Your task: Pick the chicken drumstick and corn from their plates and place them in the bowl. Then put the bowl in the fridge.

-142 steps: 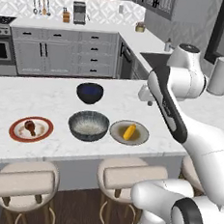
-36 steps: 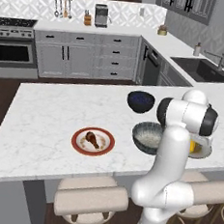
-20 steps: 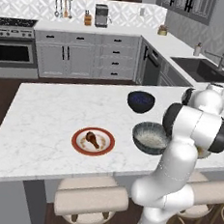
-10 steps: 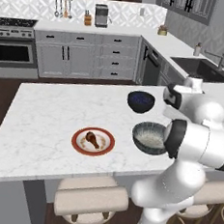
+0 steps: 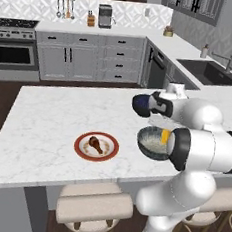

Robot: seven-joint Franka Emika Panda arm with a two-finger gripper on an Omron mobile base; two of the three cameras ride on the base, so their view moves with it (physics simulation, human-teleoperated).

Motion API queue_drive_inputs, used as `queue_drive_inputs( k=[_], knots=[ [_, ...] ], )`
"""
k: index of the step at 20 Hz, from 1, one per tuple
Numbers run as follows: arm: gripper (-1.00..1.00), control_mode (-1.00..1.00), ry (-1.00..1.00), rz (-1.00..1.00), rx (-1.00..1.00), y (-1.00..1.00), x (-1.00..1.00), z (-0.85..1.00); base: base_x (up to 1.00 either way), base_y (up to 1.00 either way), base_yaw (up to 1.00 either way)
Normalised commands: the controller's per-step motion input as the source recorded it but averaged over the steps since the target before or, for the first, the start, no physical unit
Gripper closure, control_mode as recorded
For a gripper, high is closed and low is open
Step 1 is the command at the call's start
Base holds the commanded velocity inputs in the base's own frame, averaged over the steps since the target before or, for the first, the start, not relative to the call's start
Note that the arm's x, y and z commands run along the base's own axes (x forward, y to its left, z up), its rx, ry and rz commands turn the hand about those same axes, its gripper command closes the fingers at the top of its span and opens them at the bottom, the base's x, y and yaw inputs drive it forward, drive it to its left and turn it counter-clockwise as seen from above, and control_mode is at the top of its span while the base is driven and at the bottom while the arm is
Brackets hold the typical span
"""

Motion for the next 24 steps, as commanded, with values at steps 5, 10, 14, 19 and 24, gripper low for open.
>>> queue_drive_inputs(
  k=[5, 10, 14, 19, 24],
  knots=[
    [1.00, -1.00, 0.11, 0.05, 0.00, 0.00, 0.02, -0.37, 0.00, 0.00, 0.00],
    [1.00, -1.00, 0.06, 0.04, 0.00, 0.00, 0.04, -0.19, 0.00, 0.00, 0.00],
    [-1.00, -1.00, 0.08, 0.02, 0.01, 0.02, 0.00, -0.10, 0.00, 0.00, 0.00],
    [-1.00, -1.00, 0.11, 0.02, 0.00, 0.02, 0.00, -0.14, 0.00, 0.00, 0.00],
    [-1.00, -1.00, 0.01, 0.01, 0.00, 0.09, 0.00, 0.19, 0.00, 0.00, 0.00]
  ],
)
